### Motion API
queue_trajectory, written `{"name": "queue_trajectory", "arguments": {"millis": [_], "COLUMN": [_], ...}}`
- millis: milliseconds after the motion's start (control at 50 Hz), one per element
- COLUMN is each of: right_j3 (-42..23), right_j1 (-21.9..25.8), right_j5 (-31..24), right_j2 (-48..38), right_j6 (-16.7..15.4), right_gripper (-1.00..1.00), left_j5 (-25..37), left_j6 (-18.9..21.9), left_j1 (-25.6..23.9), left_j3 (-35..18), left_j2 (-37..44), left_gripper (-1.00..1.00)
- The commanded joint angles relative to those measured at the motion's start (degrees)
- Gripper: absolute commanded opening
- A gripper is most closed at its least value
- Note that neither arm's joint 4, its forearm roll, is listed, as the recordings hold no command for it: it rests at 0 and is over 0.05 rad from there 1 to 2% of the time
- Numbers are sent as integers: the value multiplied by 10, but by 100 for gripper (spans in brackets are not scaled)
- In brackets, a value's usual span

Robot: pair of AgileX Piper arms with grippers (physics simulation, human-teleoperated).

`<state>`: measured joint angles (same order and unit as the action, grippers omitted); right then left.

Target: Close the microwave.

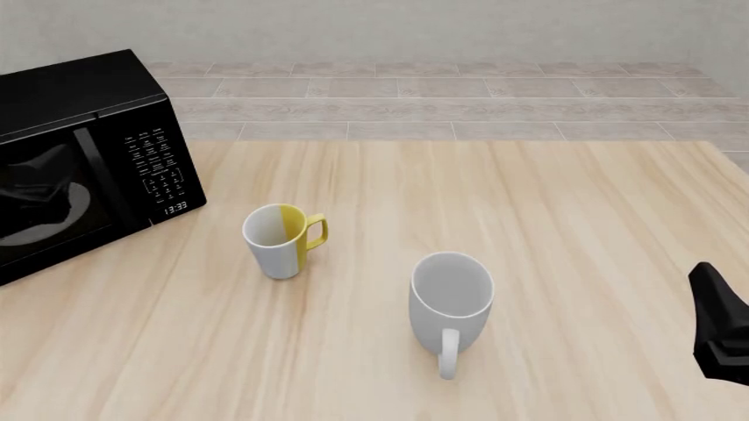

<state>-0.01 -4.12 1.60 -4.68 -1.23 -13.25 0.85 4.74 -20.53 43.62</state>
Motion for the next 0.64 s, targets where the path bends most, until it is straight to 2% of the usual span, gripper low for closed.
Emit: {"name": "queue_trajectory", "arguments": {"millis": [20,100,420,640], "right_j3": [0,0,0,0], "right_j1": [2,1,5,2], "right_j5": [8,9,22,22], "right_j2": [-5,-5,-18,-12], "right_j6": [0,-2,-4,-7], "right_gripper": [100,100,100,100], "left_j5": [62,66,158,161], "left_j6": [-18,-18,-22,-33], "left_j1": [-11,-10,-33,-45], "left_j3": [40,51,78,94], "left_j2": [-122,-142,-339,-350], "left_gripper": [100,100,100,100]}}
